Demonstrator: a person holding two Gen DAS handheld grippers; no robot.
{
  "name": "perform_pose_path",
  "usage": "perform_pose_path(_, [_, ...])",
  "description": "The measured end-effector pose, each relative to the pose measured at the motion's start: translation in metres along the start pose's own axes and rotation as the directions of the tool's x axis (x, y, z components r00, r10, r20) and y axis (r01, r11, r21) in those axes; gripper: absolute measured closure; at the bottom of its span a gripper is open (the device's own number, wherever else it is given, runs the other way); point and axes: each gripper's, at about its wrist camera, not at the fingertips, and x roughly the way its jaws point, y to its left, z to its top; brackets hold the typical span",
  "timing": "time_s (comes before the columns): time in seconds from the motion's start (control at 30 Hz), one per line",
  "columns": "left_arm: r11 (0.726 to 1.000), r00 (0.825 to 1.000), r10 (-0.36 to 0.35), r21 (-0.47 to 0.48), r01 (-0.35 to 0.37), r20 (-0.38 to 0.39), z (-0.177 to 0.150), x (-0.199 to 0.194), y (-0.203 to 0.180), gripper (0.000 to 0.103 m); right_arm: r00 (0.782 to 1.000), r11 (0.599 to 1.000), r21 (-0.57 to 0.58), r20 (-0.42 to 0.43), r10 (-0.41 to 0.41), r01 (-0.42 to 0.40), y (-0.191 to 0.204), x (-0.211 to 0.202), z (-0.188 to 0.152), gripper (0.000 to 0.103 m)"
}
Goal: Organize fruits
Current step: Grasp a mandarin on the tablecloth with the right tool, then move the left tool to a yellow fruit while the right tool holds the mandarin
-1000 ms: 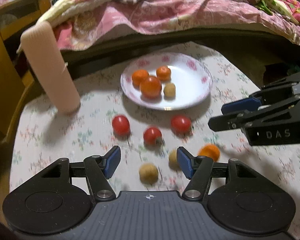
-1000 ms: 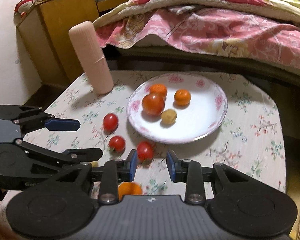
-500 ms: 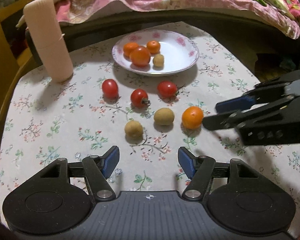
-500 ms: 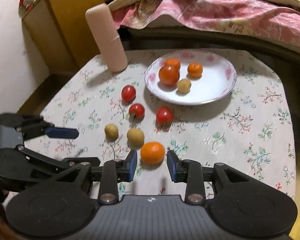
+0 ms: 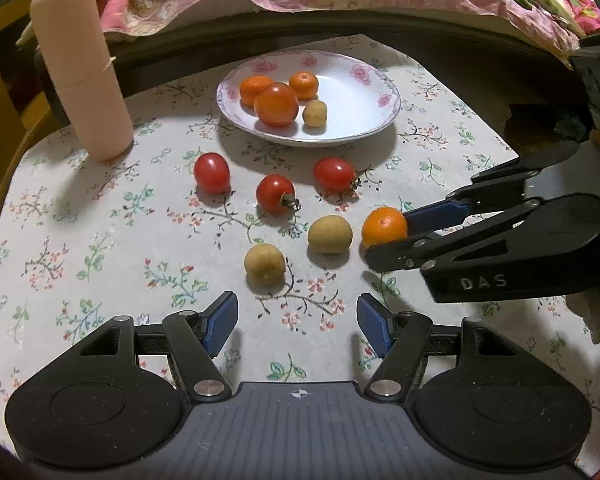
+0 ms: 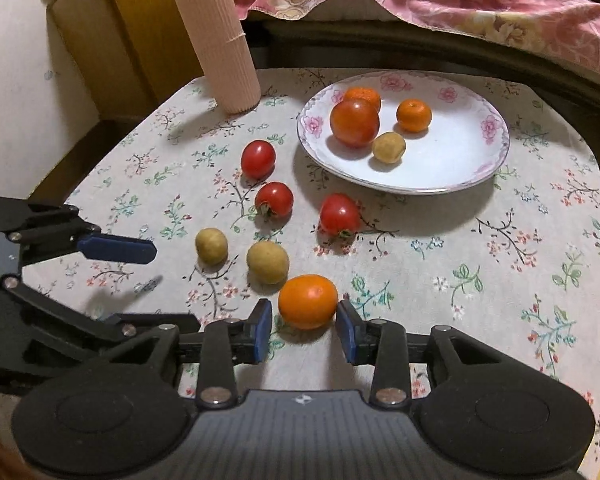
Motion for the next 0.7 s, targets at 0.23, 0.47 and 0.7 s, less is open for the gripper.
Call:
perform_pose_path(0.23, [1.0,1.0,-0.006,0.009,0.006,0.011,0.002,0.013,0.004,0.03,1.0,1.0,0.002,0.019,-0.005,0.005,-0.004,0.006,0.004,0.065])
perform_pose_path(0.47, [1.0,1.0,0.013,-0.002,-0.013,0.026,0.004,0.025,0.01,0.035,1.0,1.0,0.031,0.017,-0.002,0.001,-0.011,0.002,0.006,0.068])
perform_pose_path(0.7, [0.999,0.999,0.034,-0.041,-0.032,0.042,0.008,0.031,0.019,0.038,1.0,0.998,0.058,-0.003,-0.002,0.002,-0.017,-0.002,0.004,0.068])
